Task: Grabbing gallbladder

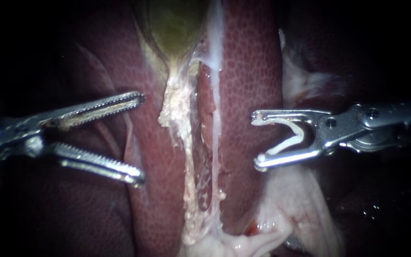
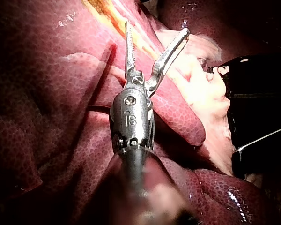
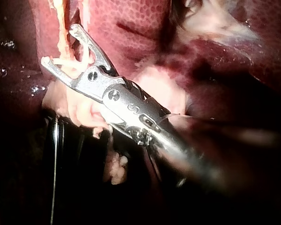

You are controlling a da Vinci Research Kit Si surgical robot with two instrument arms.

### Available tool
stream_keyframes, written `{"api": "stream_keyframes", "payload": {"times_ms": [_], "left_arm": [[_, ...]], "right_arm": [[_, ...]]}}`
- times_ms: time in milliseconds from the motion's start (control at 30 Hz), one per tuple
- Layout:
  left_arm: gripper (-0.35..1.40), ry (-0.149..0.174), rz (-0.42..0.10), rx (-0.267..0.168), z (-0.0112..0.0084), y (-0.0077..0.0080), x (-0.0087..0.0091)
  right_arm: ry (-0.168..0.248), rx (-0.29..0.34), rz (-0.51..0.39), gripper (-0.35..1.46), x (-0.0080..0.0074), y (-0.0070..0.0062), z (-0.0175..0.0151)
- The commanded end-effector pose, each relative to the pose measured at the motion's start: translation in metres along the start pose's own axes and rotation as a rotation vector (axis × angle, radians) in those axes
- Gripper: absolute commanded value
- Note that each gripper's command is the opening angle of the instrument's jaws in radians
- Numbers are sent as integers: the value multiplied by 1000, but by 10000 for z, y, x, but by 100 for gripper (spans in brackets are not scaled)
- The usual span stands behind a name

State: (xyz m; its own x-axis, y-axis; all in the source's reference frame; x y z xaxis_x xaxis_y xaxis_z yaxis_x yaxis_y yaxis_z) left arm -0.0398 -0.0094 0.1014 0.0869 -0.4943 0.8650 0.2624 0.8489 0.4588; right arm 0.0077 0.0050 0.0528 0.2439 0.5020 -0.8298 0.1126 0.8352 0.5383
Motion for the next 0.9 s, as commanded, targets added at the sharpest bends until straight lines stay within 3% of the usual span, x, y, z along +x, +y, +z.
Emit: {"api": "stream_keyframes", "payload": {"times_ms": [33, 333, 600, 767, 900], "left_arm": [[79, 1, -7, -2, 4, 3, 2], [79, 4, -18, -49, 31, 25, 19], [67, 22, -34, -88, 37, 41, 34], [47, 40, -34, -118, 34, 43, 37], [15, 56, -35, -136, 30, 46, 40]], "right_arm": [[0, -1, 0, 58, 0, 0, 0], [0, -1, 0, 58, 0, 0, 1], [0, -1, 0, 58, 0, 0, 1], [0, -1, 0, 58, 0, 0, 1], [0, -1, 0, 58, 0, 0, 1]]}}
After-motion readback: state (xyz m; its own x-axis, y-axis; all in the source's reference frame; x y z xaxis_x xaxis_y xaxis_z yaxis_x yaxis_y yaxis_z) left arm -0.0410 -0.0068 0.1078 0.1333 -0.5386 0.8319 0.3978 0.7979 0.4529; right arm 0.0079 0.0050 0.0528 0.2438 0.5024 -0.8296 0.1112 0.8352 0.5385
